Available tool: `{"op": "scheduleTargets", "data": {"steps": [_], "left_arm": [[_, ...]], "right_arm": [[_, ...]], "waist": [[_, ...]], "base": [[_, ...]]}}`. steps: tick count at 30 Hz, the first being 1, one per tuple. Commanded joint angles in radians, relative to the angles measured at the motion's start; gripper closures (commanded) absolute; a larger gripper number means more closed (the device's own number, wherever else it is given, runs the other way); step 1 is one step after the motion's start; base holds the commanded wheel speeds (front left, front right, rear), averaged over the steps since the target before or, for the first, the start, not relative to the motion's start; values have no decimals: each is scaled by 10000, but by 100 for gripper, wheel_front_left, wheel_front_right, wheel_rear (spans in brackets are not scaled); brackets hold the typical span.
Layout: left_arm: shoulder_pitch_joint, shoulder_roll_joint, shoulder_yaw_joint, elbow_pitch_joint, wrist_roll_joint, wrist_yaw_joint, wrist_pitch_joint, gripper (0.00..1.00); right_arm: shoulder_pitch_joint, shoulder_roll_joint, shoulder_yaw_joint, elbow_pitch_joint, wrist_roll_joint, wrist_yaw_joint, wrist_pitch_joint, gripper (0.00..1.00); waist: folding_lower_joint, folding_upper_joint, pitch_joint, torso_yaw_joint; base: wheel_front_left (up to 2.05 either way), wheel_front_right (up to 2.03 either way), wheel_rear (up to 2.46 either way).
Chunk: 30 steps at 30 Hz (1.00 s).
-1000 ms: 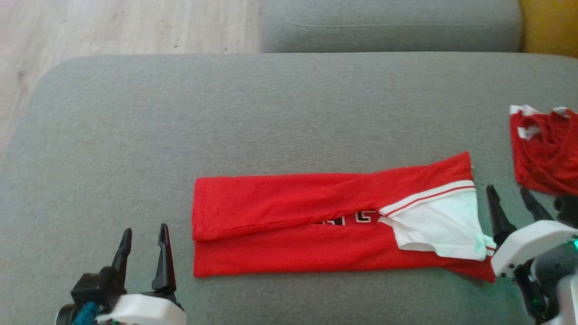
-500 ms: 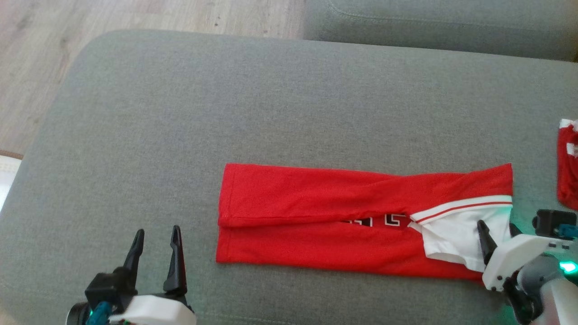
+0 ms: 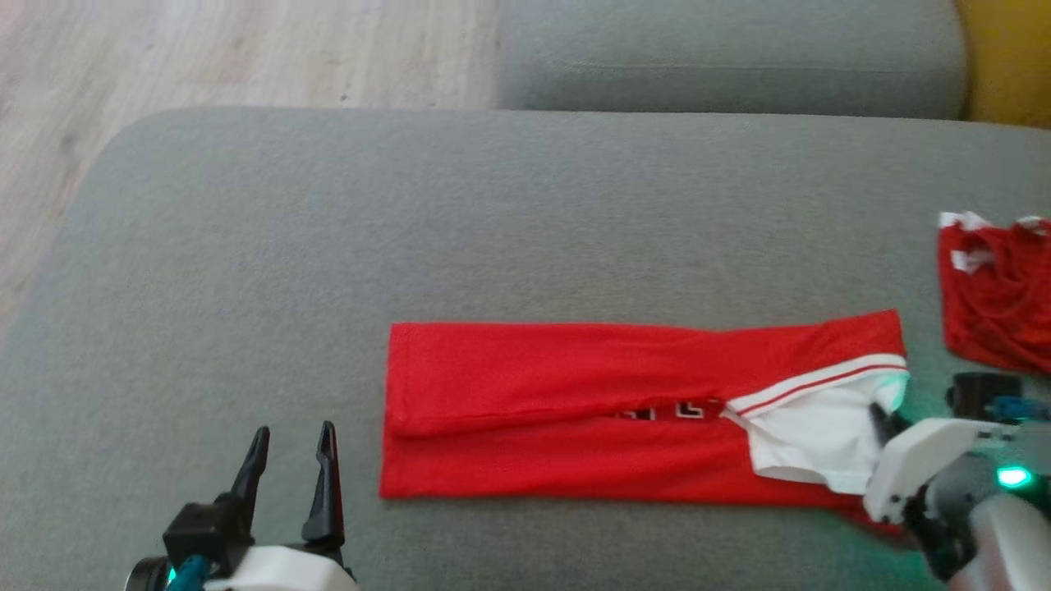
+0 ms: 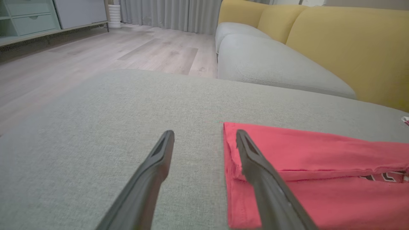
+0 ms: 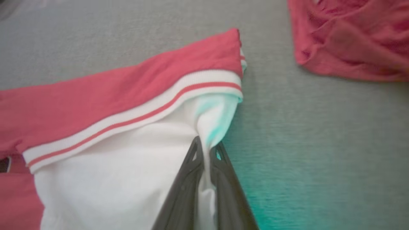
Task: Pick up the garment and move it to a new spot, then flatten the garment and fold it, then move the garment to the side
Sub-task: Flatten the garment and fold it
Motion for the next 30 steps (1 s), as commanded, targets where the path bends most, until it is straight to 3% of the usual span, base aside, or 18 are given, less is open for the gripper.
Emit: {"op": "scheduleTargets", "data": {"steps": [1, 9, 14, 24, 30], "left_arm": [[-284, 226, 328, -315, 71, 33, -13, 0], [-224, 175, 172, -347, 84, 33, 24, 0], [-290, 134, 102, -294, 86, 9, 38, 0], [-379, 186, 59, -196, 64, -30, 67, 0], [-415, 176, 45, -140, 11, -86, 34, 0]], "right_arm": [[-114, -498, -24, -531, 159, -7, -111, 100], [371, -1151, -714, -1656, 576, -7, 234, 100], [612, -935, -793, -2506, 994, -7, 530, 100], [914, 230, 923, -4683, 2395, -7, 1443, 100], [628, 799, 2493, -5160, 2906, -7, 1737, 100]], "waist": [[0, -1, -247, -414], [0, -1, -429, -1171], [0, -1, -424, -1513], [0, -1, -473, -1336], [0, -1, -461, -929]], "base": [[0, 0, 0], [0, 0, 0], [0, 0, 0], [0, 0, 0], [0, 0, 0]]}}
